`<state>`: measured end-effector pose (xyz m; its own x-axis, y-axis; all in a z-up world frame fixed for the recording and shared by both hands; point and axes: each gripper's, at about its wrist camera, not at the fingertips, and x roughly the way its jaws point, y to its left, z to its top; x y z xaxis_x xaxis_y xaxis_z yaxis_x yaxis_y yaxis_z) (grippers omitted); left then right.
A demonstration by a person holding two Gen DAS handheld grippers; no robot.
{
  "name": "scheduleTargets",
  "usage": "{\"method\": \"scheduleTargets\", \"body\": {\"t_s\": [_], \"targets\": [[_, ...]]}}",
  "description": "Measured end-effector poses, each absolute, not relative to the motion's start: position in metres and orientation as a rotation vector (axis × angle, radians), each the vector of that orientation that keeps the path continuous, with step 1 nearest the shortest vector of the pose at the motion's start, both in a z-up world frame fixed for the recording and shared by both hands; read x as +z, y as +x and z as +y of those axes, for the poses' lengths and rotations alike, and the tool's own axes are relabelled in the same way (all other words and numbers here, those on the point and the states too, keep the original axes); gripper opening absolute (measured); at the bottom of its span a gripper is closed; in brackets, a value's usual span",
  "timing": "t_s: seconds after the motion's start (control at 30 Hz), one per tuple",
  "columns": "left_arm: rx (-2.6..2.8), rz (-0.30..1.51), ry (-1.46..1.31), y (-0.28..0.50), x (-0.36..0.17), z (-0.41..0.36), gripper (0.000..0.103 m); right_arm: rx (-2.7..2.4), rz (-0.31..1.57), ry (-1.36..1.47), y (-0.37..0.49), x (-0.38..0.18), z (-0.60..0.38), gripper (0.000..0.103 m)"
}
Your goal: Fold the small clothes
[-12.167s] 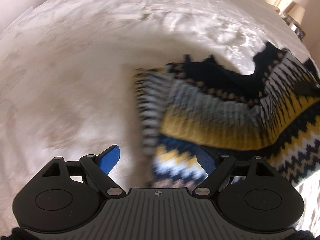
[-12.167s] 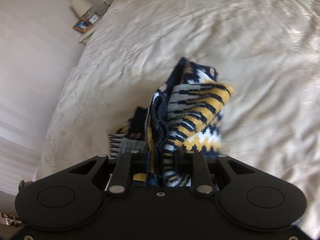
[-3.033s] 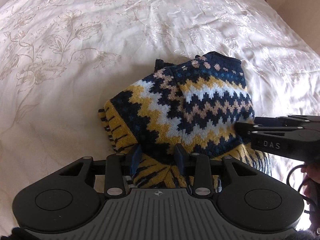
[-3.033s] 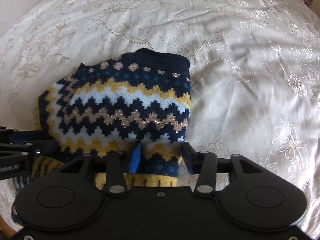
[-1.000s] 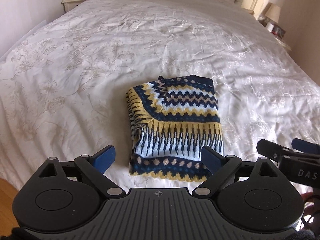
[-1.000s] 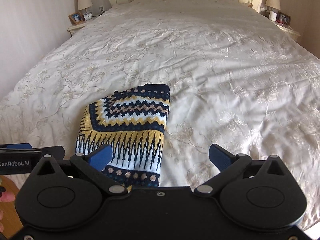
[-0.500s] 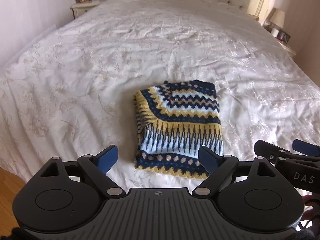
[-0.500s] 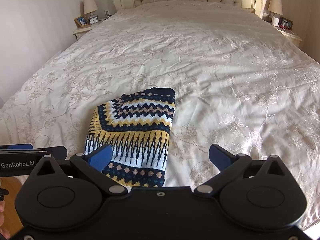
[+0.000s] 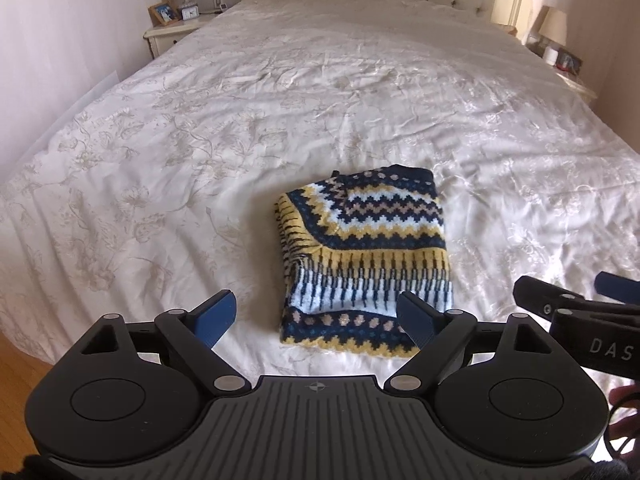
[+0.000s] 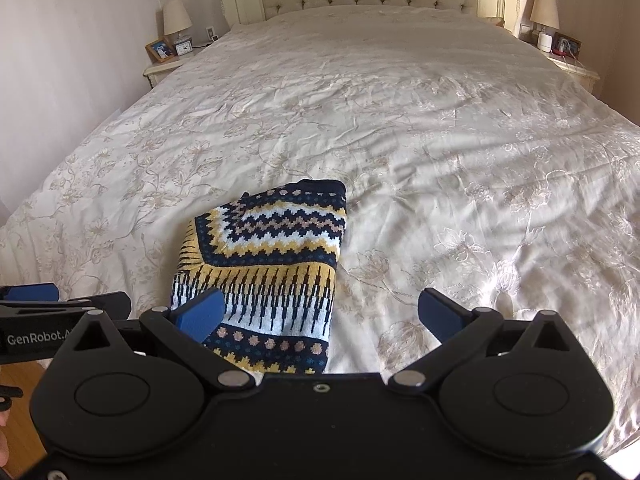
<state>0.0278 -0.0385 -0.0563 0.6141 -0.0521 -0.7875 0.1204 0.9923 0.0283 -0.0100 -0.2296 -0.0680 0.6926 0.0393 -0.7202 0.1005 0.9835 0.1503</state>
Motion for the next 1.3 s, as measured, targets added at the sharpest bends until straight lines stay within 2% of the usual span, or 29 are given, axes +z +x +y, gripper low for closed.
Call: {"method": "scheduleTargets", "body": {"t_s": [0.73,0.9,1.3], "targets": [[-0.063,0.946,0.088,0.028,-0.057,-0.040,0.087,-0.041,0.807,0.192,-0.011,-0.067,-0.231,0.102],[-0.045,0.970,0.070,0.031,-0.060,-0.039,0.076,-0.040,0.806,0.193,-0.010,-0.066,-0.231,0.102],[-0.060,0.996,0.090,0.034,-0.067,-0.043,0.076,-0.047,0.809,0.190,-0.006,-0.066,-0.226,0.102]]}}
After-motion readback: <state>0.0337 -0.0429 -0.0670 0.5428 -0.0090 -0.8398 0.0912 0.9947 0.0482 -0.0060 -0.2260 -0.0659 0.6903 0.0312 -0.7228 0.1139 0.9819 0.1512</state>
